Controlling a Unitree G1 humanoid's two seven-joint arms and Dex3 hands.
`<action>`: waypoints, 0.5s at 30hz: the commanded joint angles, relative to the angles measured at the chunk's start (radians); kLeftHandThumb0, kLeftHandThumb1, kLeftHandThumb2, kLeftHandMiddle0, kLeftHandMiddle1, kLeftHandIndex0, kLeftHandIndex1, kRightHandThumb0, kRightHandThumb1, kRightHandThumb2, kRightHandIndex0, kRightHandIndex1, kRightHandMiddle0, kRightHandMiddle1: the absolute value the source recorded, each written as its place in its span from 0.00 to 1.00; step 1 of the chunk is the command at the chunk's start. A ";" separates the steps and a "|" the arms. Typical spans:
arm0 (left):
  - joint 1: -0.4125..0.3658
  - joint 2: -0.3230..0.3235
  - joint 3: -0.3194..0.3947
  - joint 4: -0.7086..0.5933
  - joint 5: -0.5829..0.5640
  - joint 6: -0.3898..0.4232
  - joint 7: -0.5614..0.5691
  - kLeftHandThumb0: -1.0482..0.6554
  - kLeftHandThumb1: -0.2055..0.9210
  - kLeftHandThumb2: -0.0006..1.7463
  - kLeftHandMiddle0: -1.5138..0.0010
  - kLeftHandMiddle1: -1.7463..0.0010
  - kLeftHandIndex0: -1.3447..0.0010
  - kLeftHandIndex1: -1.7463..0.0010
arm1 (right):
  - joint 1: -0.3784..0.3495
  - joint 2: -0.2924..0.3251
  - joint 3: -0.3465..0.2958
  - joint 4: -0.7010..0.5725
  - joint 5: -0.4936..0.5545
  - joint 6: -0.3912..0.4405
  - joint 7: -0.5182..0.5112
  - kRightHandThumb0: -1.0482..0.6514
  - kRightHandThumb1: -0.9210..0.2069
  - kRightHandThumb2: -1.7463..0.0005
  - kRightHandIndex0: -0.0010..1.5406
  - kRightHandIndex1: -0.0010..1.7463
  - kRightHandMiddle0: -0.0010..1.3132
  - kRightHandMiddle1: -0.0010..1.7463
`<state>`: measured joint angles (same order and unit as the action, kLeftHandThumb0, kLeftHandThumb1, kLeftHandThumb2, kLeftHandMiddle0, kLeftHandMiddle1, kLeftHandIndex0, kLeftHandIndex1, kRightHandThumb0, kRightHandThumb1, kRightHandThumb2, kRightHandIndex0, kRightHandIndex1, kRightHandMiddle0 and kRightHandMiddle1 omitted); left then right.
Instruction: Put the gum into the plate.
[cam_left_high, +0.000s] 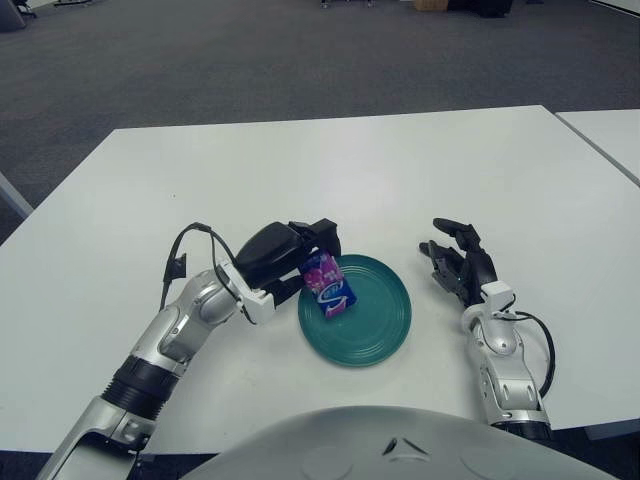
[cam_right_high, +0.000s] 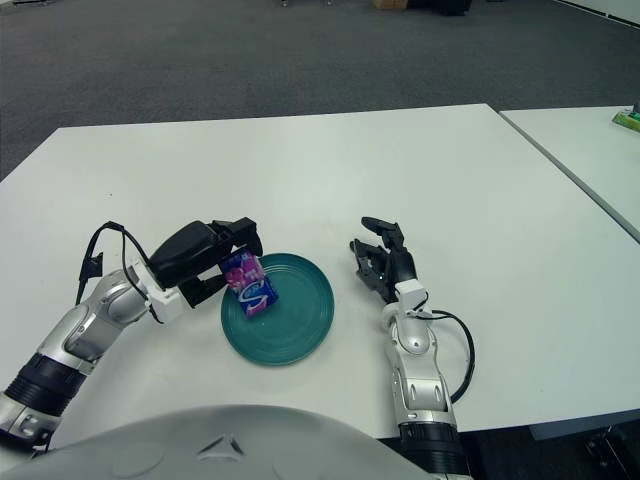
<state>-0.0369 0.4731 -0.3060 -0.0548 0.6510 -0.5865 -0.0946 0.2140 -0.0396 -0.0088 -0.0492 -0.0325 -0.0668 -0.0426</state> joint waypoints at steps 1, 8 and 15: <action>-0.027 -0.012 -0.011 0.029 0.081 -0.018 0.073 0.61 0.24 0.92 0.49 0.00 0.56 0.01 | 0.015 0.006 0.006 0.015 -0.012 0.043 -0.003 0.32 0.00 0.67 0.39 0.35 0.09 0.55; -0.024 -0.032 -0.026 0.038 0.125 -0.014 0.119 0.61 0.26 0.91 0.50 0.00 0.57 0.00 | 0.014 0.008 0.009 0.013 -0.013 0.047 -0.009 0.32 0.00 0.67 0.39 0.36 0.08 0.55; -0.012 -0.085 -0.048 0.039 0.060 0.062 0.050 0.61 0.25 0.90 0.48 0.04 0.57 0.00 | 0.012 0.014 0.013 0.011 -0.011 0.054 -0.016 0.34 0.00 0.68 0.39 0.37 0.08 0.56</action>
<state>-0.0449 0.4045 -0.3465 -0.0264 0.7482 -0.5589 -0.0120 0.2141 -0.0323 -0.0005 -0.0562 -0.0327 -0.0542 -0.0577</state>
